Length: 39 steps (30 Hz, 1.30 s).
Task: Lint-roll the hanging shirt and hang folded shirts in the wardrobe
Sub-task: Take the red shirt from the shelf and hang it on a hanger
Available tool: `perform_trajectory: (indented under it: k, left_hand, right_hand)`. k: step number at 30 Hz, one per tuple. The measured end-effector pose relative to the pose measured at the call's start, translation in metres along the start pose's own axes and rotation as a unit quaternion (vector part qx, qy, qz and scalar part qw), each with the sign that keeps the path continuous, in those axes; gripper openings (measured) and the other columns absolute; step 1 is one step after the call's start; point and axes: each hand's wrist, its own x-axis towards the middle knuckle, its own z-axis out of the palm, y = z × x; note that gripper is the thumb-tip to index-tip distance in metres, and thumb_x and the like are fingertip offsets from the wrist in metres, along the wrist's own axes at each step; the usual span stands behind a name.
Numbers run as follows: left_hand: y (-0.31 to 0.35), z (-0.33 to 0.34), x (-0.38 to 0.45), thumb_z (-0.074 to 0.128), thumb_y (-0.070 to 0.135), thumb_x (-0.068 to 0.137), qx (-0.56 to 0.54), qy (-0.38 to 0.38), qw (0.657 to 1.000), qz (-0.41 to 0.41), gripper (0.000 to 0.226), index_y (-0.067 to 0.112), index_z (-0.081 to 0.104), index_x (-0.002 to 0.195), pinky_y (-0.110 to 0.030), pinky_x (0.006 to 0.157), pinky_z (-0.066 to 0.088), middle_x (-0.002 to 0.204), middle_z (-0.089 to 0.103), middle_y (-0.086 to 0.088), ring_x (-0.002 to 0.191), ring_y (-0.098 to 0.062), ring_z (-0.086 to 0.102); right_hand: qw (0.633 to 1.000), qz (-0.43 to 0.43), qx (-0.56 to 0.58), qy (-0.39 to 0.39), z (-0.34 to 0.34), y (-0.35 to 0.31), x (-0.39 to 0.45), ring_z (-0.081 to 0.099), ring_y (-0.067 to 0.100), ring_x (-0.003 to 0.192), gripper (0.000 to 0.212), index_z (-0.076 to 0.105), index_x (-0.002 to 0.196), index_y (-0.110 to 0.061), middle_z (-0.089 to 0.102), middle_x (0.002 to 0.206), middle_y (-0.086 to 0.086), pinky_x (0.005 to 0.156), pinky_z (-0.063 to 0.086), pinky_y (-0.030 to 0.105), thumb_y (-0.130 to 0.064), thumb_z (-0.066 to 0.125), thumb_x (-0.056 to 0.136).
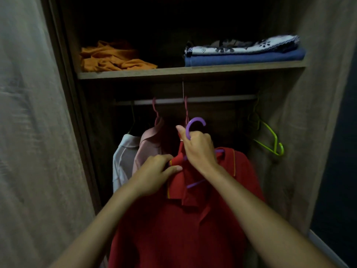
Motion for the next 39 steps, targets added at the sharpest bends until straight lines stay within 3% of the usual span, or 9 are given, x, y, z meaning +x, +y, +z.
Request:
perform_trajectory:
  k: [6, 10, 13, 18, 21, 25, 29, 33, 39]
  left_hand:
    - [-0.005, -0.007, -0.004, 0.043, 0.034, 0.100, -0.061, -0.107, 0.992, -0.004, 0.031, 0.010, 0.062, 0.100, -0.036, 0.089, 0.043, 0.098, 0.069, -0.003, 0.093, -0.016, 0.062]
    - [0.018, 0.024, 0.002, 0.042, 0.026, 0.100, -0.059, 0.014, 0.998, 0.019, 0.027, 0.015, 0.051, 0.077, -0.035, 0.071, 0.037, 0.085, 0.065, -0.008, 0.085, -0.026, 0.060]
    - [0.021, 0.045, 0.010, 0.044, 0.025, 0.100, -0.065, 0.105, 0.992, -0.010, 0.026, 0.018, 0.047, 0.074, -0.034, 0.066, 0.029, 0.086, 0.067, -0.014, 0.088, -0.033, 0.060]
    - [0.034, 0.058, 0.023, 0.054, 0.023, 0.095, -0.074, 0.212, 0.974, -0.032, 0.016, 0.010, 0.063, 0.091, -0.038, 0.073, 0.040, 0.091, 0.072, -0.010, 0.091, -0.030, 0.065]
    - [0.044, 0.062, 0.031, 0.062, 0.009, 0.083, -0.182, 0.122, 0.976, 0.016, 0.026, 0.012, 0.067, 0.108, -0.026, 0.080, 0.049, 0.098, 0.074, 0.000, 0.094, -0.015, 0.068]
    - [0.039, 0.055, 0.037, 0.045, 0.006, 0.066, -0.492, -0.028, 0.870, -0.007, 0.049, 0.015, 0.069, 0.108, -0.019, 0.095, 0.045, 0.112, 0.071, 0.001, 0.111, -0.007, 0.062]
    - [0.013, 0.064, 0.076, 0.051, 0.003, 0.088, -0.198, 0.198, 0.959, -0.046, 0.049, 0.014, 0.051, 0.136, -0.011, 0.109, 0.025, 0.145, 0.046, -0.005, 0.137, -0.012, 0.038]
    - [-0.008, 0.089, 0.113, 0.042, -0.002, 0.091, -0.072, 0.122, 0.987, -0.076, 0.073, 0.001, -0.001, 0.150, -0.025, 0.116, -0.003, 0.159, -0.005, -0.017, 0.148, -0.023, -0.005]
    - [-0.019, 0.110, 0.122, 0.040, -0.020, 0.076, -0.040, 0.121, 0.991, -0.028, 0.097, 0.006, -0.028, 0.141, -0.022, 0.113, -0.012, 0.151, -0.033, -0.010, 0.141, -0.014, -0.025]
  right_hand:
    - [0.998, 0.040, -0.041, 0.026, -0.025, 0.034, 0.019, 0.061, 0.043, 0.076, 0.062, 0.041, 0.051, -0.009, 0.064, 0.067, 0.025, 0.060, 0.026, 0.032, -0.053, 0.044, 0.095]
    - [0.995, 0.057, -0.044, 0.074, -0.020, 0.037, 0.009, 0.056, 0.038, 0.107, 0.036, 0.061, 0.100, -0.008, 0.059, 0.112, 0.021, 0.086, 0.040, 0.037, -0.043, 0.060, 0.089]
    - [0.986, 0.157, 0.044, 0.020, -0.010, 0.039, -0.012, 0.030, 0.033, 0.140, 0.077, 0.032, 0.143, -0.008, 0.029, 0.151, 0.020, 0.115, 0.027, 0.039, -0.040, 0.068, 0.083]
    - [0.906, 0.278, 0.320, -0.025, -0.011, 0.030, -0.027, 0.046, 0.018, 0.132, 0.079, 0.030, 0.148, -0.018, 0.046, 0.144, 0.001, 0.112, 0.035, 0.038, -0.057, 0.056, 0.085]
    - [0.914, 0.264, 0.309, 0.001, -0.015, 0.030, -0.023, 0.045, 0.020, 0.132, 0.069, 0.030, 0.148, -0.013, 0.046, 0.142, 0.004, 0.112, 0.035, 0.037, -0.041, 0.057, 0.092]
    - [0.931, 0.263, 0.241, 0.079, -0.022, 0.060, -0.004, 0.059, 0.020, 0.109, 0.033, 0.053, 0.121, -0.013, 0.062, 0.114, 0.004, 0.094, 0.043, 0.027, -0.002, 0.048, 0.090]
    - [0.946, 0.272, 0.176, 0.005, -0.013, 0.091, 0.014, 0.062, 0.022, 0.107, 0.039, 0.054, 0.123, -0.014, 0.066, 0.115, 0.005, 0.095, 0.050, 0.036, -0.010, 0.045, 0.085]
    - [0.956, 0.264, 0.121, -0.048, -0.002, 0.097, 0.052, 0.064, 0.026, 0.104, 0.031, 0.057, 0.119, -0.017, 0.066, 0.114, 0.007, 0.089, 0.053, 0.038, -0.016, 0.047, 0.090]
    - [0.969, 0.228, 0.054, -0.082, 0.011, 0.091, 0.125, 0.065, 0.032, 0.098, 0.030, 0.065, 0.106, -0.008, 0.068, 0.106, 0.016, 0.083, 0.052, 0.035, -0.016, 0.047, 0.084]
